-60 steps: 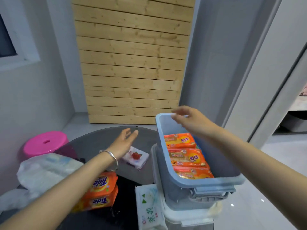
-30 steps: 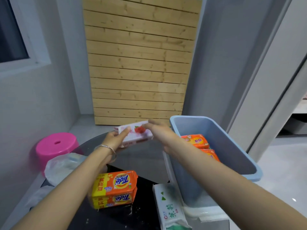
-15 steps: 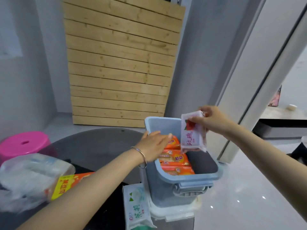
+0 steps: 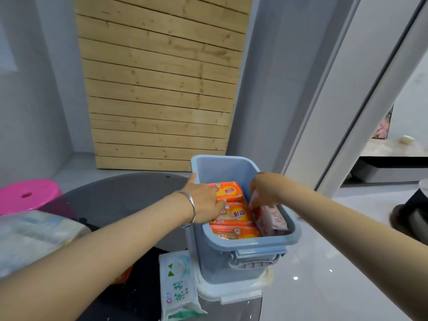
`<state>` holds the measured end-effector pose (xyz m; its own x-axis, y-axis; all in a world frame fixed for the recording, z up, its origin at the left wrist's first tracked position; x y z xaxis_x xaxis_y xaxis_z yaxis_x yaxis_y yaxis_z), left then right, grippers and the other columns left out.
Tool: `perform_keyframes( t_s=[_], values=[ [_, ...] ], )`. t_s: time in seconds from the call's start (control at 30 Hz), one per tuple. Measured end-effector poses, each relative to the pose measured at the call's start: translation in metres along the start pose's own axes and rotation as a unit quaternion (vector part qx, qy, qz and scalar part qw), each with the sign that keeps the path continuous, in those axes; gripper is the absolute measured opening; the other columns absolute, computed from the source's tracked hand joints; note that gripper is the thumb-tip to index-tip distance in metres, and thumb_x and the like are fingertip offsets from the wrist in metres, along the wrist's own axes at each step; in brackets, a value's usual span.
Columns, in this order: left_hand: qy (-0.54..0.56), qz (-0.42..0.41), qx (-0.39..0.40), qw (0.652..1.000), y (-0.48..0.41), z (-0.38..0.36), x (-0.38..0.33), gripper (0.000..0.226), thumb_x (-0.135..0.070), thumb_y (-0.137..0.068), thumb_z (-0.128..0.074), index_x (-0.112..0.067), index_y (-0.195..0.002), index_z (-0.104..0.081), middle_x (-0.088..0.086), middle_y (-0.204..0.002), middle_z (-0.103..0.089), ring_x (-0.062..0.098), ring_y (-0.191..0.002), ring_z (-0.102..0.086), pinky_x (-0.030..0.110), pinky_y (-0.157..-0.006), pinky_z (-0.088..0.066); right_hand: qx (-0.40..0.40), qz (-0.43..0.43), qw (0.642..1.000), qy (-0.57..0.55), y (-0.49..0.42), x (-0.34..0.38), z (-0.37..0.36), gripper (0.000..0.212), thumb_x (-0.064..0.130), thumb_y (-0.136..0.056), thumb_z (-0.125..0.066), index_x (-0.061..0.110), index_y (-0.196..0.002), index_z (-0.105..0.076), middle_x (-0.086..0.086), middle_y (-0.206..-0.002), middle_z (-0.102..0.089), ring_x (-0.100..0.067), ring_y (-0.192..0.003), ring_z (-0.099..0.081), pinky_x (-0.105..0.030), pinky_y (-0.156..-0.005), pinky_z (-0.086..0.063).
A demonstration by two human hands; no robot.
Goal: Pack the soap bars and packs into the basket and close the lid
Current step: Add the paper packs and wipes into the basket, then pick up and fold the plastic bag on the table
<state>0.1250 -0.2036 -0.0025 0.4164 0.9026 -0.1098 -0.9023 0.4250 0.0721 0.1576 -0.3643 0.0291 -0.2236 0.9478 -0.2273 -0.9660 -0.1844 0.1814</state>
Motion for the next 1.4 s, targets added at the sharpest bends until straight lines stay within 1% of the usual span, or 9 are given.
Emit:
perform_keyframes(
  t_s=[0.13,0.4,0.53,0.63,0.77,1.13,1.2,1.27,1.4],
  values=[
    [0.012,0.010,0.000,1.000,-0.002,0.001,0.001,0.044,-0.041,-0.098,-0.021,-0.027,-0.058,-0.033,-0.007,-0.064,-0.041,0.014,-0.087,-0.044,0.044,-0.116,-0.014,0.058,0.048,0.997,-0.011,0.013,-0.031,0.009,0.069,0.063,-0.073,-0.064,0.036,-0.134,-0.048,0.007,-0.132,-0.056,-0.022,-0.123,-0.045,-0.038,-0.106,-0.037],
    [0.019,0.017,-0.012,1.000,0.001,0.002,-0.003,0.045,-0.041,-0.098,-0.020,-0.028,-0.056,-0.030,-0.010,-0.061,-0.037,0.014,-0.082,-0.044,0.043,-0.113,-0.024,0.077,0.087,0.993,0.011,0.020,-0.035,-0.007,0.077,0.063,-0.066,-0.072,0.043,-0.132,-0.037,0.003,-0.148,-0.036,-0.026,-0.143,-0.016,-0.051,-0.117,-0.002],
    [0.027,0.021,-0.017,0.999,0.002,0.003,-0.005,0.044,-0.041,-0.098,-0.021,-0.029,-0.057,-0.030,-0.010,-0.061,-0.037,0.015,-0.081,-0.043,0.042,-0.111,-0.027,0.077,0.056,0.995,-0.011,0.019,-0.023,-0.031,0.084,0.057,-0.062,-0.077,0.040,-0.130,-0.031,-0.003,-0.158,-0.006,-0.036,-0.145,0.011,-0.058,-0.117,-0.009],
    [0.034,0.021,-0.019,0.999,0.002,0.002,-0.004,0.044,-0.041,-0.097,-0.022,-0.028,-0.056,-0.031,-0.010,-0.061,-0.038,0.012,-0.075,-0.042,0.041,-0.110,-0.028,0.066,0.072,0.995,-0.018,0.021,-0.023,-0.030,0.071,0.058,-0.068,-0.072,0.040,-0.130,-0.041,0.000,-0.158,-0.012,-0.032,-0.146,0.014,-0.056,-0.116,0.003],
    [0.035,0.018,-0.016,0.999,0.001,0.000,-0.004,0.043,-0.041,-0.097,-0.022,-0.028,-0.057,-0.030,-0.011,-0.061,-0.037,0.011,-0.075,-0.041,0.041,-0.110,-0.029,0.053,0.112,0.992,0.028,0.023,-0.033,-0.019,0.039,0.052,-0.094,-0.040,0.037,-0.125,-0.060,0.013,-0.148,-0.042,-0.016,-0.149,0.002,-0.054,-0.110,0.024],
    [0.021,0.025,0.012,0.999,0.006,0.000,-0.004,0.050,-0.042,-0.099,-0.016,-0.025,-0.065,-0.049,-0.003,-0.074,-0.053,0.016,-0.094,-0.050,0.046,-0.116,-0.017,0.115,0.071,0.990,0.036,0.034,-0.011,-0.037,0.059,0.049,-0.099,-0.010,0.024,-0.132,-0.053,0.003,-0.144,-0.048,-0.016,-0.148,-0.010,-0.049,-0.114,0.021],
    [0.024,0.012,-0.007,1.000,0.016,-0.001,-0.004,0.049,-0.037,-0.100,-0.015,-0.020,-0.094,-0.060,0.003,-0.110,-0.063,0.021,-0.120,-0.046,0.046,-0.117,-0.012,0.070,0.060,0.995,-0.022,0.041,-0.007,-0.032,0.060,0.049,-0.099,-0.011,0.022,-0.128,-0.057,-0.001,-0.146,-0.047,-0.015,-0.147,-0.016,-0.047,-0.115,0.021],
    [0.089,-0.008,-0.064,0.994,0.032,-0.007,0.003,0.047,-0.038,-0.100,-0.016,-0.025,-0.134,-0.045,-0.004,-0.145,-0.044,0.016,-0.140,-0.025,0.041,-0.116,-0.005,-0.028,0.060,0.993,-0.101,0.053,-0.003,-0.019,0.059,0.048,-0.100,-0.014,0.023,-0.123,-0.061,-0.004,-0.146,-0.047,-0.014,-0.145,-0.023,-0.045,-0.116,0.019],
    [0.210,0.001,-0.176,0.962,0.078,-0.030,0.033,0.047,-0.042,-0.098,-0.021,-0.036,-0.145,-0.024,-0.013,-0.154,-0.025,0.007,-0.145,-0.012,0.037,-0.119,-0.005,-0.186,0.142,0.923,-0.307,0.088,0.027,0.004,0.048,0.044,-0.100,-0.025,0.027,-0.111,-0.068,0.004,-0.119,-0.067,0.003,-0.120,-0.049,-0.029,-0.117,-0.001]
  ],
)
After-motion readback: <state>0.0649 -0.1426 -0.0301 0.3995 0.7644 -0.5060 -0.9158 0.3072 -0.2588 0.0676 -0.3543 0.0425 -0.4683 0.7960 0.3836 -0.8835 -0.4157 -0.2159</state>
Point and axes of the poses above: each hand's wrist, its own y-axis away from the middle knuckle, its own z-axis out of the back of the hand, x = y × z, the point moved 2 cm from there along -y, towards the middle knuckle
